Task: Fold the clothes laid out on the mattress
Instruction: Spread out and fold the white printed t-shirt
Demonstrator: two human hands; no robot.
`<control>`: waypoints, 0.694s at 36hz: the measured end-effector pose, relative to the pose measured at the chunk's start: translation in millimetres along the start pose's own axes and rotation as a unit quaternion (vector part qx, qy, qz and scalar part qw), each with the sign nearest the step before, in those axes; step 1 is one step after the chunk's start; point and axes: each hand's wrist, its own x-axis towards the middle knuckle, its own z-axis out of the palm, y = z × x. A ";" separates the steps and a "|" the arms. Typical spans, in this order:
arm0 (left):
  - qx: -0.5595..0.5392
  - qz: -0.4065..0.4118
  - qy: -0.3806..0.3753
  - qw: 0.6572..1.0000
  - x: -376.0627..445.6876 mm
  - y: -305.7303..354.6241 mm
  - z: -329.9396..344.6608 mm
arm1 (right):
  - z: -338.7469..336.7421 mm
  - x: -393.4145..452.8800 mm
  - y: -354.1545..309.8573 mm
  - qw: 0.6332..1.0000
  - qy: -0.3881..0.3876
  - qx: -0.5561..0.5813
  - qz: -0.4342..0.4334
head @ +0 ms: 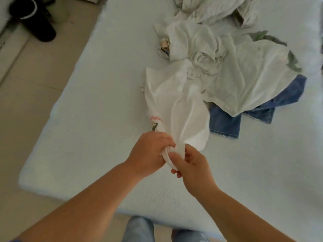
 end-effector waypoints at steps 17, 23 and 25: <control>-0.263 -0.083 0.027 0.961 -40.9 171.3 -116.4 | -29.1 -135.3 -59.3 0.987 0.026 -0.103 -0.118; -0.212 -0.092 0.063 0.971 -37.5 175.2 -129.9 | -47.3 -152.9 -51.7 0.920 0.118 -0.356 -0.112; -0.208 -0.087 0.074 0.972 -35.4 178.4 -131.7 | -59.2 -154.0 -44.8 0.912 0.110 -0.389 -0.065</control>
